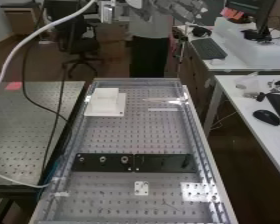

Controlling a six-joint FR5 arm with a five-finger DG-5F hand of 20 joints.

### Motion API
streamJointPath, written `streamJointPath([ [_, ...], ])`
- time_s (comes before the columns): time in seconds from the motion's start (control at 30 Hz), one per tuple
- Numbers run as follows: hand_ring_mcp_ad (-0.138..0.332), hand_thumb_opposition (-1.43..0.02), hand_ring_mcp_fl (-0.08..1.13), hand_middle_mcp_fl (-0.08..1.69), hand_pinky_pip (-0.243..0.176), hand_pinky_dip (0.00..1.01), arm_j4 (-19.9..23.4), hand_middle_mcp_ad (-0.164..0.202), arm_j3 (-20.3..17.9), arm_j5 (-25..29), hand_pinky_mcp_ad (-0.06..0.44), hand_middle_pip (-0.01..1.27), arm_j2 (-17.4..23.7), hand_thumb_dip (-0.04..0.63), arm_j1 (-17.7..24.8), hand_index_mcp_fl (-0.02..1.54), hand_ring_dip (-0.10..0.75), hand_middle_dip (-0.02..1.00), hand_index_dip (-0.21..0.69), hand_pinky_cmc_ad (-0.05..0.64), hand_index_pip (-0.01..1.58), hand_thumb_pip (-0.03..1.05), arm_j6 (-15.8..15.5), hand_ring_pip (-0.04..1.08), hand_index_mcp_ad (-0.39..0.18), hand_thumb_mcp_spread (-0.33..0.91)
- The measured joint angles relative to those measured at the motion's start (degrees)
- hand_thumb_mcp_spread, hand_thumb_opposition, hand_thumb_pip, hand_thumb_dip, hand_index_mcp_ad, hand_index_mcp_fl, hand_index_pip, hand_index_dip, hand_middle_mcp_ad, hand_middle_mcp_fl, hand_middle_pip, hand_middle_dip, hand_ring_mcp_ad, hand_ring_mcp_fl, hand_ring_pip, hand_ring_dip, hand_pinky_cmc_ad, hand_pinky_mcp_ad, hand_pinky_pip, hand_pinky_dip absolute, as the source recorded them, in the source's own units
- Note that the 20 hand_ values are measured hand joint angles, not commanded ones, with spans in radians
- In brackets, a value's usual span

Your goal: Grab the chopstick and place it in the clear container

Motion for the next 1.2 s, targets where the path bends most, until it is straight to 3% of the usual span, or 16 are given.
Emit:
streamJointPath([
  [0.3,0.119,-0.67,0.02,0.18,-0.073,0.19,-0.75,0.028,-0.16,-4.88,0.393,0.11,1.77,0.087,-2.69,0.14,0.202,0.33,0.314,0.513,0.04,0.47,1.76,0.11,-0.234,0.18],
  [0.5,0.115,-0.67,0.02,0.19,0.012,0.18,-0.05,0.028,-1.18,-6.55,0.393,0.11,3.16,0.082,-4.25,0.14,0.202,0.33,0.276,0.524,0.06,0.48,2.71,0.11,-0.236,0.17],
  [0.6,0.119,-0.67,0.03,0.20,0.021,0.18,0.91,0.028,-1.74,-6.56,0.393,0.11,3.58,0.087,-4.49,0.09,0.202,0.33,0.278,0.524,0.07,0.57,2.40,0.11,-0.236,0.17],
  [0.7,0.119,-0.67,0.03,0.20,0.051,0.18,1.76,0.023,-2.11,-6.46,0.396,0.11,3.83,0.084,-4.72,0.09,0.202,0.33,0.278,0.524,0.07,0.57,2.18,0.11,-0.243,0.18],
  [0.87,0.119,-0.67,0.03,0.20,0.068,0.18,2.94,0.028,-2.23,-6.26,0.396,0.11,4.06,0.096,-5.04,0.12,0.202,0.32,0.276,0.524,0.07,0.54,1.75,0.11,-0.234,0.18],
  [1.2,0.119,-0.67,0.03,0.20,0.065,0.16,1.88,0.028,0.01,-6.48,0.408,0.11,2.91,0.096,-4.86,0.16,0.202,0.32,0.278,0.524,0.07,0.51,2.48,0.11,-0.236,0.18],
])
